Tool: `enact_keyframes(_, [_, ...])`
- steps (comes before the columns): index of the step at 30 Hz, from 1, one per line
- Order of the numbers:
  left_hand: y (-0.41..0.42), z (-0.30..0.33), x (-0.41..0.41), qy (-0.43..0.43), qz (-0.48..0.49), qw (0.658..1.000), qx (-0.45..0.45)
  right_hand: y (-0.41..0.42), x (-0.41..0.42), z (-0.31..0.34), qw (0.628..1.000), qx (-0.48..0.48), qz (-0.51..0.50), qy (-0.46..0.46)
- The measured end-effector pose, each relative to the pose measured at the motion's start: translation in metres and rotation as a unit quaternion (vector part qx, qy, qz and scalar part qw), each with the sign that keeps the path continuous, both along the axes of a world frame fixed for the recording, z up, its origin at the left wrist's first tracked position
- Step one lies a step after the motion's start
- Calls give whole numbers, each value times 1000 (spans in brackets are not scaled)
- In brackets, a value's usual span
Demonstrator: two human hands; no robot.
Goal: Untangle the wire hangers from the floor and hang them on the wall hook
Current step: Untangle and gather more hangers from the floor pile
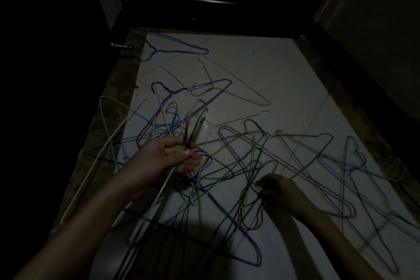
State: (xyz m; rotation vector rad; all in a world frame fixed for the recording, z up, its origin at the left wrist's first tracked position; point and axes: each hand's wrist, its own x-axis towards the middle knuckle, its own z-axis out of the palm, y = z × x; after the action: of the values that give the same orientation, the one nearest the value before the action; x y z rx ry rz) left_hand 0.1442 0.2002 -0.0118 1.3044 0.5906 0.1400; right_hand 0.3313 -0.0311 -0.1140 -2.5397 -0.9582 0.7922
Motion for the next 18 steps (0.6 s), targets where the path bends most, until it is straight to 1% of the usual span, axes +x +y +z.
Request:
enact_keyframes(1, [-1, -2, 1, 1, 5, 1000, 4, -4, -1, -2, 1000, -2, 1, 10])
enact_keyframes(3, [-3, -3, 4, -4, 17, 1000, -4, -10, -2, -3, 1000, 1, 16, -2])
enact_keyframes(6, [-5, -4, 7, -14, 31, 999, -14, -15, -7, -12, 996, -14, 52, -74])
enact_keyframes(8, [-5, -5, 7, -18, 29, 999, -10, -16, -15, -15, 994, -14, 48, -101])
enact_keyframes(12, [-4, -6, 4, -21, 30, 999, -3, -15, -16, 0, 997, 35, 25, -70])
enact_keyframes(18, [-5, -6, 5, -30, 49, 998, -26, 1, -15, 37, 990, 111, -80, 29])
